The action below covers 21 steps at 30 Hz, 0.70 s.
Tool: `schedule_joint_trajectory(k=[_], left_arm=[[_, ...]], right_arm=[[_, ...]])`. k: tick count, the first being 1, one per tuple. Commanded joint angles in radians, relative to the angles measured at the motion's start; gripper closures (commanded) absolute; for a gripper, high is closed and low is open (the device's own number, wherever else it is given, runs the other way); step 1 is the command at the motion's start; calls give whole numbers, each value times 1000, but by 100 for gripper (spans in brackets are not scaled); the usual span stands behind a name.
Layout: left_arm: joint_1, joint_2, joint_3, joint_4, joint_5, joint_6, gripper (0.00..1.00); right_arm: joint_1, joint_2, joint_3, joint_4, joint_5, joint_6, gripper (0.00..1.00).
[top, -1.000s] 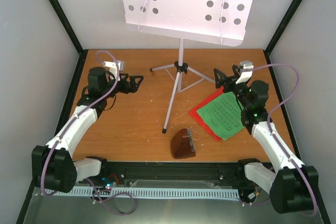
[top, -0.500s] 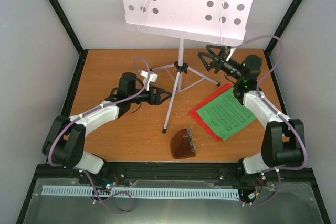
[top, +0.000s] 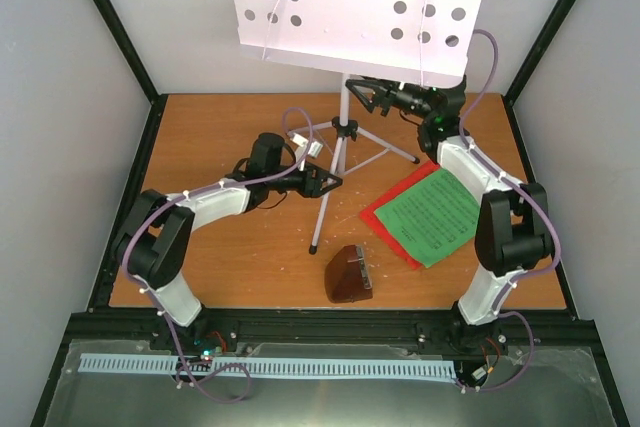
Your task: Pack up the instrument practice props
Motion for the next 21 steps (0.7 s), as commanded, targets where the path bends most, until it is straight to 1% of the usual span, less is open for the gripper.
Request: schedule_joint_trajectory(k=[1,7,10,13,15,17,19,20,21], left_arm=[[-7,37,78,31,-6,51,47],[-7,62,118,42,-24,72,58],[-7,65,127,44,-27,79,63],[-7,63,127,45,-36,81,64],[-7,61,126,44,-44,86,61],[-7,61,127,42,-44,88,61],[-7,62,129,43,-41,88,67],[-7,61,130,46,-38,90,75],[-7,59,131,47,-37,91,79]], right_arm=[[26,56,102,-13,-58,-3,32],[35,91,172,-20,-87,-2,33],[37,104,200,0,-104,22,31],[37,115,223,20,-106,40,29],[36,125,243,26,-110,52,29],[37,135,264,27,-117,61,31],[38,143,279,28,-127,68,34],[39,144,290,25,-139,70,38],[38,145,291,22,-142,67,40]])
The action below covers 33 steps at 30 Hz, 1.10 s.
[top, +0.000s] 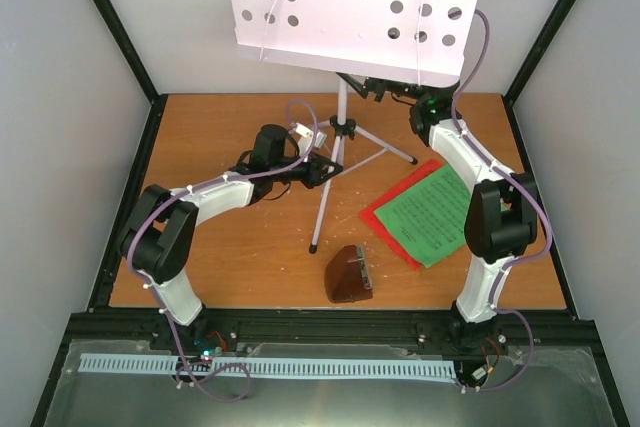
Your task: Pack up the instrument practice props
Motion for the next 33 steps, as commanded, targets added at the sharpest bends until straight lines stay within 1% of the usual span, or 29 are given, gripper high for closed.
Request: schedule_joint_trajectory(k=[1,3,6,7,12,13,17,24,29,33], left_arm=[[-7,6,41,36,8,36,82],[-7,7,40,36,10,42,87],[-7,6,39,28,4,57,98],[-7,4,38,26,2,62,99],[-6,-23,16,37,-35,84,100],[-7,-33,8,45,-48,88,100],[-7,-84,-20,81,-97,101,100],[-7,-194,-73,149,-158,118,100],[-7,-288,-124,195,-195,126,100],[-6,-370,-159,232,-220,135,100]], right_arm=[[8,14,35,15,-37,15,42],[9,12,35,12,-47,15,48],[12,6,34,13,-62,19,66],[12,4,35,13,-67,18,70],[22,-15,31,14,-75,13,96],[24,-20,29,17,-76,11,97],[47,-40,28,16,-73,-2,97],[101,-86,29,-32,-63,-49,97],[149,-137,11,-86,-48,-98,97],[201,-181,0,-189,-23,-192,97]])
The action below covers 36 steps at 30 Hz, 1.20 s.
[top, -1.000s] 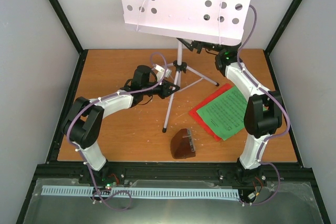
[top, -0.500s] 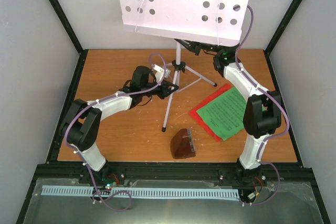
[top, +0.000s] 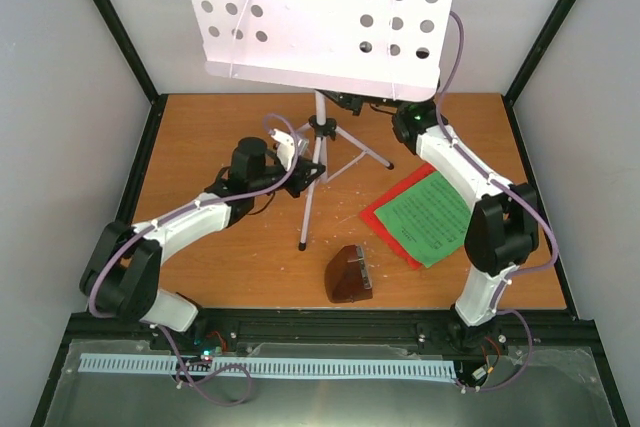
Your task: Pack up the instrument practice props
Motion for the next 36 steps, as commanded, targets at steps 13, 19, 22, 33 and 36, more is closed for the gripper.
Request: schedule_joint_trajectory(k=[13,19,22,33,36], left_arm=[[-5,-316,-34,225,91,61,99],[-5,-356,-59,221,80,44,100],[-5,-359,-72,237,63,41,100],[-12,-332,-116,319,-6,87,100],[-12,-305,-134,308,-12,93,100]], right_arm=[[129,-240,-198,-18,171,-101,97],[139,-261,-265,68,175,-28,97],[159,-273,-295,80,186,-24,97],[214,-337,-440,167,258,-15,97],[214,-343,-465,185,271,-11,97]])
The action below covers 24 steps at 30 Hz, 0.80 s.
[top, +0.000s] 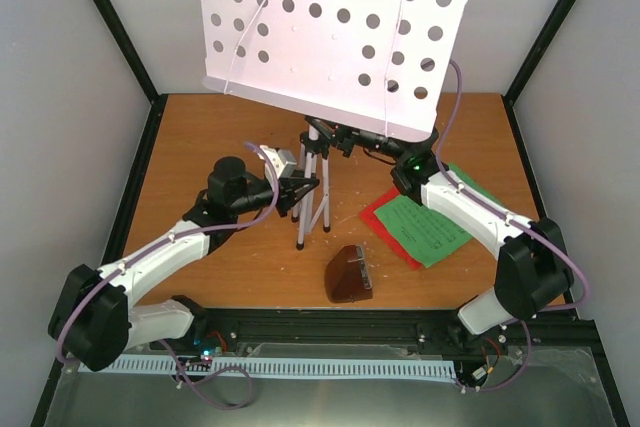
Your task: Pack up the instrument practice props
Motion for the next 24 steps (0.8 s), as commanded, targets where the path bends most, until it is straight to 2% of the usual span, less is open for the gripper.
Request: schedule_joint_trajectory(k=[1,7,10,12,19,24], left_arm=[[4,-5,35,239,-74,-8,100],[4,12,-30,240,-99,-12,96],[4,17,-47,217,-103,-13,89],[4,14,-53,189,-107,-16,82],[4,-62,-100,120,-115,-41,49],[4,-129,-119,61,-111,-67,35]], right_arm=[[51,-45,-34,102,-68,-21,97],[54,-43,-61,129,-63,-6,97],[54,-40,-73,146,-58,4,97],[55,-40,-78,151,-53,6,97],[55,-40,-84,153,-31,1,97],[55,-35,-83,154,-23,1,97]])
